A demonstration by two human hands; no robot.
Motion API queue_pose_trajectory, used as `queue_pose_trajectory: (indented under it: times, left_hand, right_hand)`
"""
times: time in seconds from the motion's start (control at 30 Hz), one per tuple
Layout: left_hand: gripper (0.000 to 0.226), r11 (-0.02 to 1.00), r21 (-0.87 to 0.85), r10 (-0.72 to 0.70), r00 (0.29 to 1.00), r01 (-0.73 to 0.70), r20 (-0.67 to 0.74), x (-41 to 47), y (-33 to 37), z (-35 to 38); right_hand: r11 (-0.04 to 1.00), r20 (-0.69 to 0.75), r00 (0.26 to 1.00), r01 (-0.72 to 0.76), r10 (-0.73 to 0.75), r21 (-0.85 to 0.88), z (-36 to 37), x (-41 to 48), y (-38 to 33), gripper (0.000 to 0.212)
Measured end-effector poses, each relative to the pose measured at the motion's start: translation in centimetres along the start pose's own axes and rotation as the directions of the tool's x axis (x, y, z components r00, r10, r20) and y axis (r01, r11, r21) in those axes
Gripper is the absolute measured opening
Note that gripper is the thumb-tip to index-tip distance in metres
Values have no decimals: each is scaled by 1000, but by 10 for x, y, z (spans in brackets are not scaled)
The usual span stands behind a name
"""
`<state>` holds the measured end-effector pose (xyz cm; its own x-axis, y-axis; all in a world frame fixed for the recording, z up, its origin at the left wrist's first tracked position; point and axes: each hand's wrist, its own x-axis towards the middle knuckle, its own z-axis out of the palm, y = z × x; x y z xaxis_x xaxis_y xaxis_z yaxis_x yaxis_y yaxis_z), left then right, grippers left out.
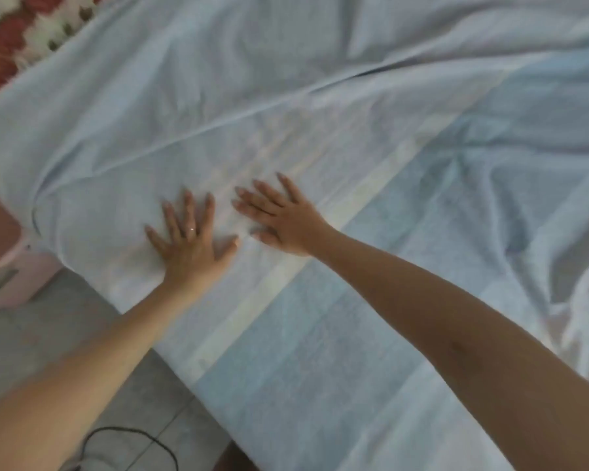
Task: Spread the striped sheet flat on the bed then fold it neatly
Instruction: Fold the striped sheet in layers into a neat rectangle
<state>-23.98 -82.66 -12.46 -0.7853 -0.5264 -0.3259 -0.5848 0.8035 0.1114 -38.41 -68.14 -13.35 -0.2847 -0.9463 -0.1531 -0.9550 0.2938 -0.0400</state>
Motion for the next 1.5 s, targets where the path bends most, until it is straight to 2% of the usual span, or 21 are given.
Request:
queue_pose_trajectory:
  times: [0.03, 0.1, 0.17, 0.2, 0.23, 0.27, 0.3, 0.37, 0.43, 0.5, 0.57, 0.67, 0.73, 0.8, 0.87, 0.93, 1.07, 1.23, 1.3, 1.43, 1.5]
  left_hand:
    - [84, 997, -25, -69, 998, 69, -6, 43, -16, -18]
    - [94, 976, -84, -196, 979, 200, 51, 117, -43, -53]
    - [105, 978, -81, -187, 978, 194, 88, 156, -62, -69]
    - [108, 989, -69, -125, 991, 127, 36, 171, -72, -73]
    - [108, 998, -40, -48, 997, 46, -55, 176, -79, -70]
    - [104, 1000, -11, 10, 991, -12, -131, 176, -84, -66]
    - [95, 1000, 6, 22, 982, -22, -190, 173, -89, -64]
    - [74, 999, -30, 30, 970, -38, -242, 174, -92, -63]
    - [65, 997, -11, 70, 949, -78, -308, 172, -90, -61]
    - [63, 996, 7, 88, 948, -90, -305, 175, -94, -61]
    - [62, 995, 4, 94, 948, -97, -305, 181, -97, -58]
    - [61, 993, 10, 115, 944, -118, -310, 181, -99, -54]
    - [61, 992, -7, 119, 934, -129, -337, 184, -103, -55]
    - [62, 989, -19, 130, 935, -145, -330, 182, -101, -54]
    - [62, 992, -47, 98, 943, -119, -317, 186, -103, -55]
    - [63, 992, -54, 91, 943, -114, -321, 187, -102, -54]
    - [62, 990, -86, 73, 928, -111, -365, 187, -102, -54]
    - [61, 991, -88, 65, 931, -104, -360, 188, -103, -52]
    - [60, 991, -89, 63, 934, -100, -350, 189, -103, -52]
    - [61, 988, -98, 75, 923, -120, -376, 189, -104, -51]
    - [61, 988, -94, 79, 915, -126, -396, 189, -104, -50]
  right_hand:
    - [998, 24, 998, -57, 58, -21, -5, 33, 28, 59]
    - [943, 132, 936, -332, 327, 15, -16, 84, 89, 64]
    - [738, 232, 733, -670, 639, 81, -28, 102, 133, 72]
    - [649, 251, 648, -756, 719, 91, -34, 112, 143, 77]
    - [606, 214, 606, -792, 766, 73, -35, 117, 144, 80]
    - [615, 97, 617, -787, 781, 56, -35, 121, 139, 81]
    - [683, -66, 680, -728, 730, 55, -37, 128, 128, 78]
    - [867, -290, 823, -496, 489, 54, -38, 149, 108, 65]
    - [961, -383, 882, -256, 276, 104, -42, 183, 92, 55]
    - [971, -416, 880, -171, 228, 169, -57, 237, 83, 47]
    - [933, -372, 877, -194, 303, 302, -78, 295, 90, 42]
    - [792, -172, 858, -347, 485, 503, -107, 349, 126, 44]
    - [729, -47, 835, -450, 548, 516, -124, 375, 156, 43]
    - [766, 58, 853, -494, 519, 411, -134, 395, 189, 35]
    - [850, 214, 901, -429, 377, 307, -142, 422, 207, 28]
    - [880, 292, 907, -383, 302, 280, -145, 432, 213, 27]
    - [844, 46, 932, -345, 359, 411, -141, 443, 206, 16]
    - [851, 158, 939, -343, 305, 398, -140, 470, 203, 17]
    - [845, 103, 945, -323, 310, 426, -136, 469, 200, 16]
    - [779, -112, 910, -271, 399, 566, -125, 454, 186, 20]
    - [771, -113, 943, -183, 313, 610, -121, 437, 165, 34]
